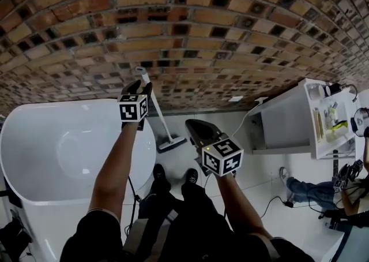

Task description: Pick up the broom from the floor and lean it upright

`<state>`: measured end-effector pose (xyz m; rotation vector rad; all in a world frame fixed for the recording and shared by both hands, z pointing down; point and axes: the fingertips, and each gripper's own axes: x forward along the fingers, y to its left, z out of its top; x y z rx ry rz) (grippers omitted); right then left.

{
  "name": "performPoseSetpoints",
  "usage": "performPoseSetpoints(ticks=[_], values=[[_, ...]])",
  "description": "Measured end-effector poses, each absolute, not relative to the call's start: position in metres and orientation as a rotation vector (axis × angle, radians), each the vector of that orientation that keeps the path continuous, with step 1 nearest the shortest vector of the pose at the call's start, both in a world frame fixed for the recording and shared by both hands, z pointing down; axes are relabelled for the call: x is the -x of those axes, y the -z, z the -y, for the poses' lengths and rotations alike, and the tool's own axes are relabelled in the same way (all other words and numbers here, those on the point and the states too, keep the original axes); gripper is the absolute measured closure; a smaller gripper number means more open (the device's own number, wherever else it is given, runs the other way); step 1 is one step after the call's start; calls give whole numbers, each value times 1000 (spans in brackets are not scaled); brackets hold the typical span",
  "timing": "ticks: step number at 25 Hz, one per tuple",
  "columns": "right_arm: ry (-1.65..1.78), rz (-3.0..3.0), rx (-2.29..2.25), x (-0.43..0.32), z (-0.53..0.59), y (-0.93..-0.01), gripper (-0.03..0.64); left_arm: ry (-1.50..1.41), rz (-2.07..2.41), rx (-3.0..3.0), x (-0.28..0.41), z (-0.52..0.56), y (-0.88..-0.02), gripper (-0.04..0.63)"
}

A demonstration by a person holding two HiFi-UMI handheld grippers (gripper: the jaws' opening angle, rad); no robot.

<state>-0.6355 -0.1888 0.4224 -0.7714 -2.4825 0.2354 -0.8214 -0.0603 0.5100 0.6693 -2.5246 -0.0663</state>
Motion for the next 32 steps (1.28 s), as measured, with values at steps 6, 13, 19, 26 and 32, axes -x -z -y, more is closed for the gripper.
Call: performPoseSetpoints(ticks=[6,13,19,26,32], values=[[-265,2495,807,635,189,-416,614,23,2620,-827,757,69,-455,420],[-282,2530,913,636,177,-393,614,124,2643,-967,683,86,-397,449],[-294,2602,1064,628,163,-366,612,179,2677,-955,644,84,-374,536],[-157,2627,1155,625,150,-350,612,204,2670,-959,617,86,-361,595],[-141,2630,1203,621,153,-342,614,197,2657,-948,609,95,-362,595]])
